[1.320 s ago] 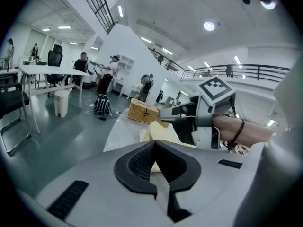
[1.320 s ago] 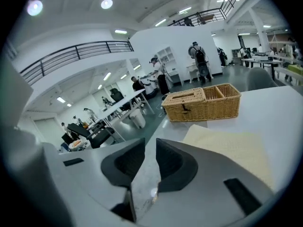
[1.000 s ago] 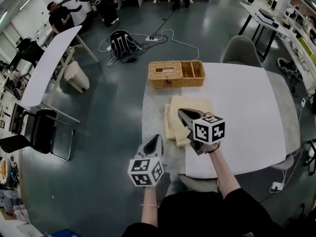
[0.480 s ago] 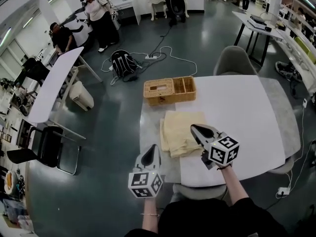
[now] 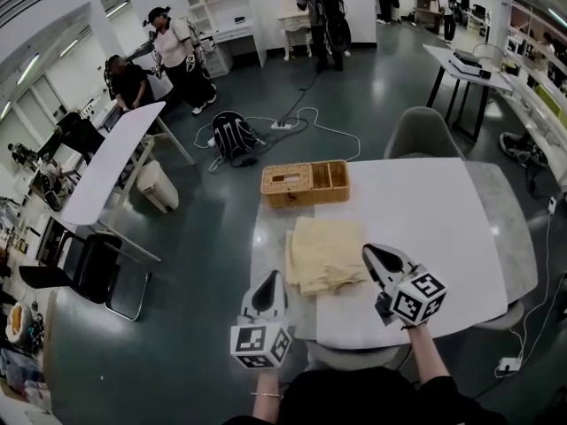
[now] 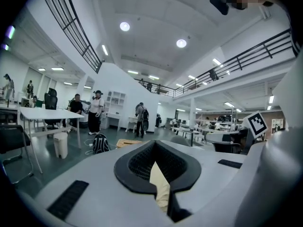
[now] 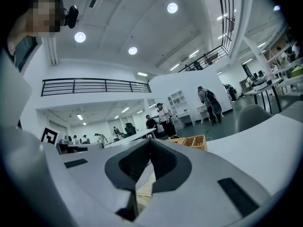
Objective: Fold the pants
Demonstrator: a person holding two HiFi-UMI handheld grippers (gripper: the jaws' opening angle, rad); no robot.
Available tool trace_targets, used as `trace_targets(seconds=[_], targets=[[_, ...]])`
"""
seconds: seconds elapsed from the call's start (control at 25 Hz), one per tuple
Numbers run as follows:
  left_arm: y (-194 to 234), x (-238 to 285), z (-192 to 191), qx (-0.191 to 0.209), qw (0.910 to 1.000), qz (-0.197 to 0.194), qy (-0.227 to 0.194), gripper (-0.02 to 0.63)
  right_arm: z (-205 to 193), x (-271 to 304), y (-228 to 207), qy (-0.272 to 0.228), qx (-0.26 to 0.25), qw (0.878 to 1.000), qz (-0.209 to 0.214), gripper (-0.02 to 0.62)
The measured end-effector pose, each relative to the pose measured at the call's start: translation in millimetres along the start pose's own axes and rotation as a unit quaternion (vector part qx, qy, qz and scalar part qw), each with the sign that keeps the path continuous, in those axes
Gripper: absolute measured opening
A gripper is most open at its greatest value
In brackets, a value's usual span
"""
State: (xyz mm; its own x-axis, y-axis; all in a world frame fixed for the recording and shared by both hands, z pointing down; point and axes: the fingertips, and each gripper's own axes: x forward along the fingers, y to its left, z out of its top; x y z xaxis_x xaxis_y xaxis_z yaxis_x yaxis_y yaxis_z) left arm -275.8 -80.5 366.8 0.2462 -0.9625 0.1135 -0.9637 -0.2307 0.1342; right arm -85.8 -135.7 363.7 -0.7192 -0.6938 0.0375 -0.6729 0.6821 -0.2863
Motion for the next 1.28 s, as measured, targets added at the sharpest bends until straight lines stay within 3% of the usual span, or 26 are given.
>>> trace_targets(seconds=[0.64,1.28], targets=[[-6,-28,30,0.023,0.9977,0.043,-0.047,0.008,32,-51,-14,-0.047,-0.017,0.998,-0.029,0.014],[-9,-31,28,0.034,0.9969,0.056,-0.044,0.008,33,-58,-24,-0.048,-0.038,0.997,-0.037,0.014]])
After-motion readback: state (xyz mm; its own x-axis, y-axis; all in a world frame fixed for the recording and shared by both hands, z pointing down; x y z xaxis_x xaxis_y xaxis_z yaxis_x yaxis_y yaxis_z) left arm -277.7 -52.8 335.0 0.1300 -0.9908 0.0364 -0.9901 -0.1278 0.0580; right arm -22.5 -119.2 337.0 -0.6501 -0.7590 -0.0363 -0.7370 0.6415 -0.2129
